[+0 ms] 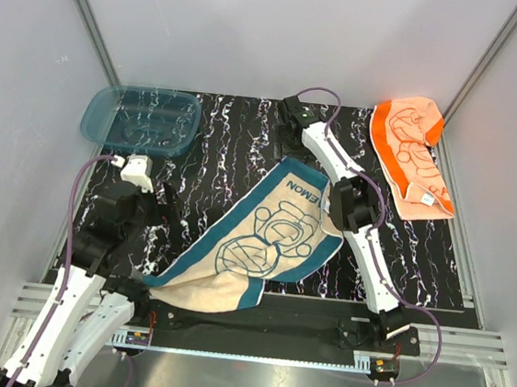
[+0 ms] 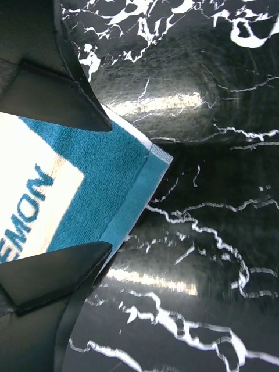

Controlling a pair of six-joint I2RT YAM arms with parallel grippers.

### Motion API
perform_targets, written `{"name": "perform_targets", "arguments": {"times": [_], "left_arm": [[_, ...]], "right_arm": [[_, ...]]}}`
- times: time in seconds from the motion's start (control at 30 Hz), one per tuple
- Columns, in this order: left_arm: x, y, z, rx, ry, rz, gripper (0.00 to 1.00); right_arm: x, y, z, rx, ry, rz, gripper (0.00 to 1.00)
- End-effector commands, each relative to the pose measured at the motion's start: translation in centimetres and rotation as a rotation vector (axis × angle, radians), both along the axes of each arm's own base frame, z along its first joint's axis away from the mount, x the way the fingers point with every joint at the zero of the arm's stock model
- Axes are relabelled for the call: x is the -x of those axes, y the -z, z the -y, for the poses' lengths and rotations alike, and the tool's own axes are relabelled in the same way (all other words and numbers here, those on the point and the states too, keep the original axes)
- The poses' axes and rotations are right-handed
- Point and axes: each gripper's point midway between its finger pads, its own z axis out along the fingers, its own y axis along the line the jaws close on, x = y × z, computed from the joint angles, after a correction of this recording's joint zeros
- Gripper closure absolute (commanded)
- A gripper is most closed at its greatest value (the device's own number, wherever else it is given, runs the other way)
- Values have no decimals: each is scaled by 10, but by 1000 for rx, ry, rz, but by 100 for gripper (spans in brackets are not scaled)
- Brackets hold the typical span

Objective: Roll the towels
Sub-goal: Flatten the towel

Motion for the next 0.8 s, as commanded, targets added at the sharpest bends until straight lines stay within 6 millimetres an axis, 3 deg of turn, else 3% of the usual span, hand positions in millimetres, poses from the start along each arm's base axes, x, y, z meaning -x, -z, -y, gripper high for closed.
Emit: {"name": "perform_targets", "arguments": {"times": [0.0, 0.17, 0.33, 0.47, 0.5, 0.63, 0.7, 0.73, 0.77], "left_arm": [[-6, -8, 5, 10, 22, 41, 1], [-6, -7, 5, 10, 18, 38, 1], [-7, -5, 4, 7, 17, 31, 1], [-7, -4, 4, 5, 17, 23, 1], [-7, -4, 4, 5, 16, 25, 1], [-8, -2, 4, 2, 10, 12, 1], [-9, -1, 3, -2, 6, 6, 1], [-8, 1, 3, -3, 6, 0, 1], [-9, 1, 3, -4, 4, -3, 1]], "right_arm": [[-10, -4, -20, -67, -61, 42, 17], [-17, 6, -27, -83, -71, 48, 18], [-10, 28, -25, -67, -68, 7, 21], [-5, 41, -21, -52, -67, -25, 42], [-3, 44, -20, -46, -71, -32, 52], [-2, 46, -15, -17, -86, -34, 72], [-5, 40, -3, 26, -64, -17, 84], [-8, 38, 14, 63, -24, -14, 98], [-9, 37, 25, 74, 3, -21, 100]]}}
